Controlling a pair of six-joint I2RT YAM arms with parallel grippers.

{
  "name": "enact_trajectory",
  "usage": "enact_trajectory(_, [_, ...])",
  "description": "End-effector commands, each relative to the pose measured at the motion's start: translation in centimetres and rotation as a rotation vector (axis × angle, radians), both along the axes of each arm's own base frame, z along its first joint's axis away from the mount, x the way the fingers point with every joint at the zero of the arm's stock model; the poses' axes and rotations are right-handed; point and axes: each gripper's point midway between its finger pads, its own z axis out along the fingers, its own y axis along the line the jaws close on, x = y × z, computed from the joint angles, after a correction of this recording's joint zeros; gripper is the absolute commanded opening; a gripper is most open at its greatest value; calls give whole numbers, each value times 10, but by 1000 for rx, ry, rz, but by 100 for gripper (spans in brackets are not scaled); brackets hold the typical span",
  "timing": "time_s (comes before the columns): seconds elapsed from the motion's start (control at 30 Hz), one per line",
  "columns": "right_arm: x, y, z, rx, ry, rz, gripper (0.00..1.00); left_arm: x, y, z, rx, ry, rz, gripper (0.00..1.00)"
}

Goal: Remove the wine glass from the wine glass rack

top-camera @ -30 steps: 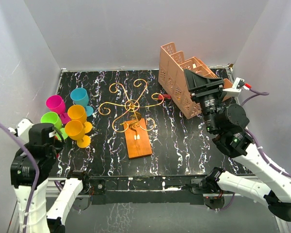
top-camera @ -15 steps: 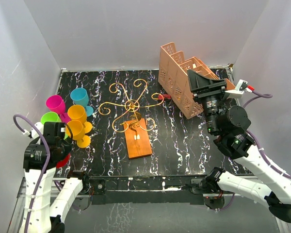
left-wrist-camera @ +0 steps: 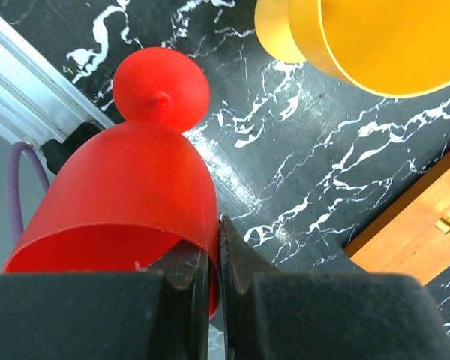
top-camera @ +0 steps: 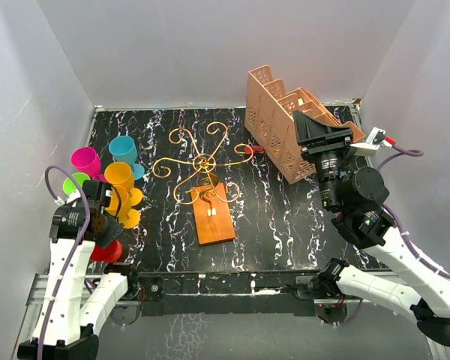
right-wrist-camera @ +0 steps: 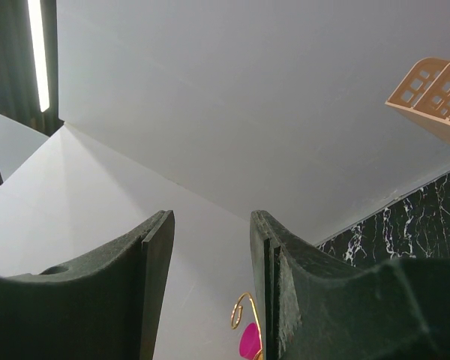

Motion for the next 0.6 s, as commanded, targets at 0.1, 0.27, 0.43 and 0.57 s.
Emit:
enact_trajectory(0.1, [-5,-11,11,31,-31,-27,50,0,-20,-12,-89,85,-109,0])
enact_trajectory(0.27, [-6,-13,10,32,-30,-34,50,5,-30,-16,-135,102,-136,0])
enact_trajectory(0.43, [-7,-18,14,27,-36,-49,50,6,-38,-24,-181,134,-142,0])
enact_trajectory(0.57, [-9,-23,15,36,-37,-64,50,9,-38,-27,-180,138,-141,4])
